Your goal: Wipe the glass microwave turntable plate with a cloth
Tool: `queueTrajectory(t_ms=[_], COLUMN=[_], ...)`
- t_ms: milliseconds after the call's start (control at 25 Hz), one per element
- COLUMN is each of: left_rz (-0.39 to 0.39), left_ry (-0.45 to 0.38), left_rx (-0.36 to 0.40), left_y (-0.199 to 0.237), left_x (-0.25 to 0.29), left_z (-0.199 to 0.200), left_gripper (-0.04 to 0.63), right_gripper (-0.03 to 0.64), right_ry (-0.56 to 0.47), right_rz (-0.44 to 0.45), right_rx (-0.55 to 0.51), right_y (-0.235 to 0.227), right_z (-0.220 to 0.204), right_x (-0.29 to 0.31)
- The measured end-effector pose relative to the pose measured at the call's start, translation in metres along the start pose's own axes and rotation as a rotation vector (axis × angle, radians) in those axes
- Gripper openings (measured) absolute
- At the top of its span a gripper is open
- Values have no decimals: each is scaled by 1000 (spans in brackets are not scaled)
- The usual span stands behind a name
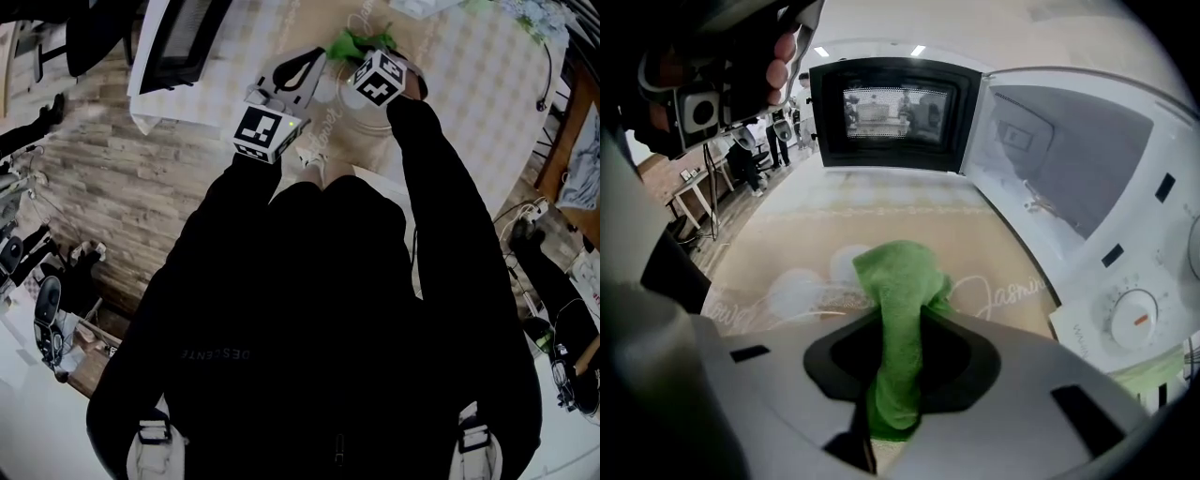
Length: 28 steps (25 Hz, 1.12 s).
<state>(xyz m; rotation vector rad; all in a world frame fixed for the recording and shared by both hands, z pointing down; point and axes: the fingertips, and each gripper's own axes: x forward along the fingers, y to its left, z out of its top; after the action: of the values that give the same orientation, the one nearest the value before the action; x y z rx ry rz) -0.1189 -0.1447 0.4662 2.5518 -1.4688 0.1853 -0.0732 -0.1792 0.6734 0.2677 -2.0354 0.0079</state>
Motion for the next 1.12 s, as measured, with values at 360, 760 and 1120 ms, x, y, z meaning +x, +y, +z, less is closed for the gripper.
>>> queueTrajectory(t_ms=[360,760,1120], left_rz=[3,-8,-21], left_ry=[-1,-7,-8], left_rx=[-1,0,7], left_y=[-2,-14,-23], left_x=[-14,-33,-49], left_z=[-1,-5,-7], left_gripper=[20,21,20], right_gripper=[97,97,97], right_ry=[12,22,55], right_rz=[103,157,222], right_rx=[-43,-47,-25], right_y=[41,88,131], right_z=[11,7,-1], right_x=[1,-5,-14])
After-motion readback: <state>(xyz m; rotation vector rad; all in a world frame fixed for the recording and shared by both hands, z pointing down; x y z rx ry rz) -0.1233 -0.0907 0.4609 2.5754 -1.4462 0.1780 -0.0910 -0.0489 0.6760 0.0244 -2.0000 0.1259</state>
